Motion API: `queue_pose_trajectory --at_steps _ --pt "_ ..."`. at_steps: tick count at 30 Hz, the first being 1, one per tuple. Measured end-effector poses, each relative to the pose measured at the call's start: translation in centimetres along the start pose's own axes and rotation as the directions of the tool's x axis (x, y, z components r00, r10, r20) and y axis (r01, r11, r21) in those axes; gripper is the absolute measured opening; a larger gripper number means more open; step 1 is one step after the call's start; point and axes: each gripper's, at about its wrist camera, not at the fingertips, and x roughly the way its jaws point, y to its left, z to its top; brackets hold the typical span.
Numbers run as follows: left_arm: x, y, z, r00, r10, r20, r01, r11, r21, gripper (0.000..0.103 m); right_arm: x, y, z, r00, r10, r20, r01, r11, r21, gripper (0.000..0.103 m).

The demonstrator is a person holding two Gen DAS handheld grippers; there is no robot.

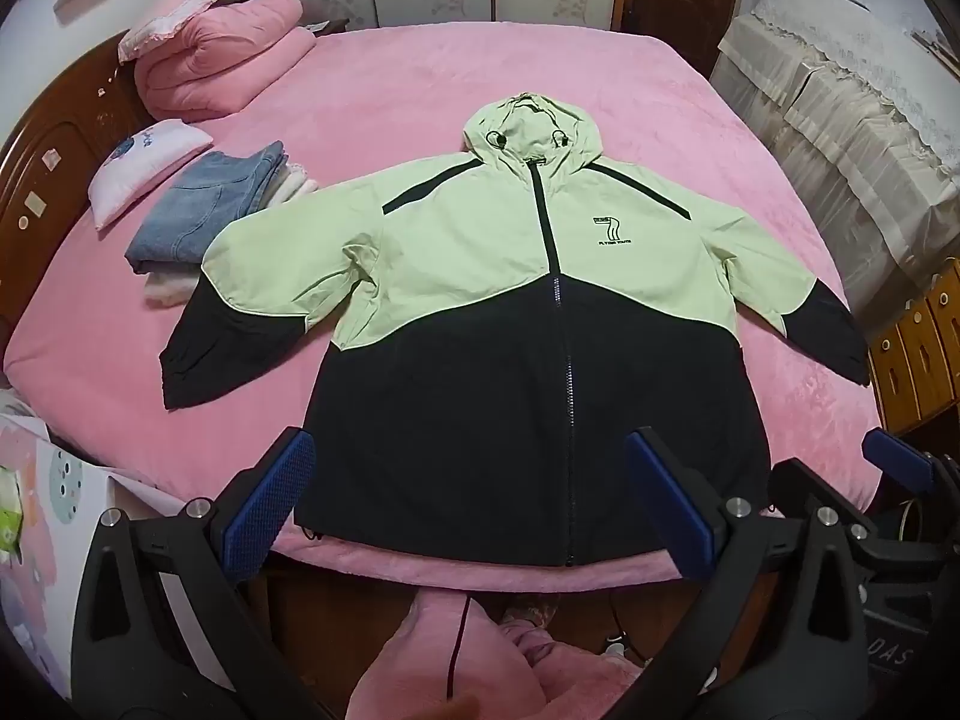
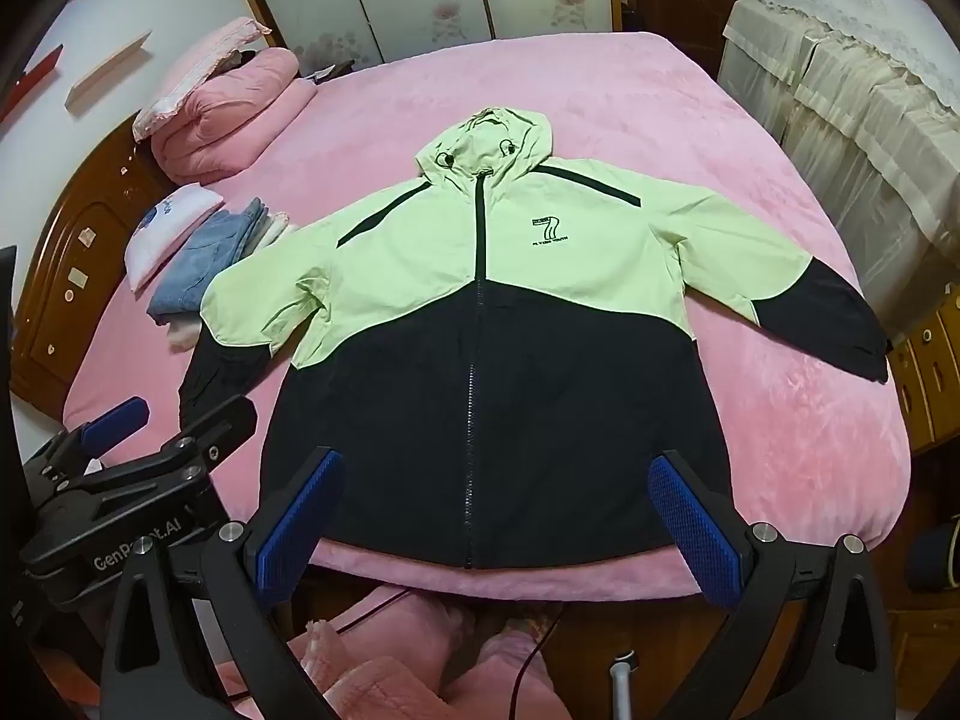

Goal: Fold large clothes

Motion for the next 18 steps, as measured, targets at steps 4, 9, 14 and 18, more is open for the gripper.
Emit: queue_pose_trajectory --at_steps 4,9,14,18 --pt "0.1 0.1 0.0 1.0 -0.013 -0.009 0.013 1.0 -0.004 0.102 0.2 -0.1 0.3 1.0 0.003 -0.016 -0.003 1.0 -0.005 0.103" --pt "0.0 0.4 0.2 1.0 -0.012 -0.004 0.012 1.0 -0.007 0.102 0.6 -0.7 0.1 1.0 0.002 -0.016 -0.002 1.0 0.006 0.103" --pt "0.4 0.7 -0.4 1.0 -0.011 -0.007 0.011 1.0 -0.005 0.102 1.2 -1.5 0.5 1.0 -0.012 -0.012 0.012 1.0 -0.006 0.103" --pt "0.0 0.0 -0.1 1.0 -0.005 -0.006 0.005 1.0 -0.001 0.102 0.6 -1.4 0.0 1.0 -0.026 -0.003 0.026 1.0 -0.008 0.103"
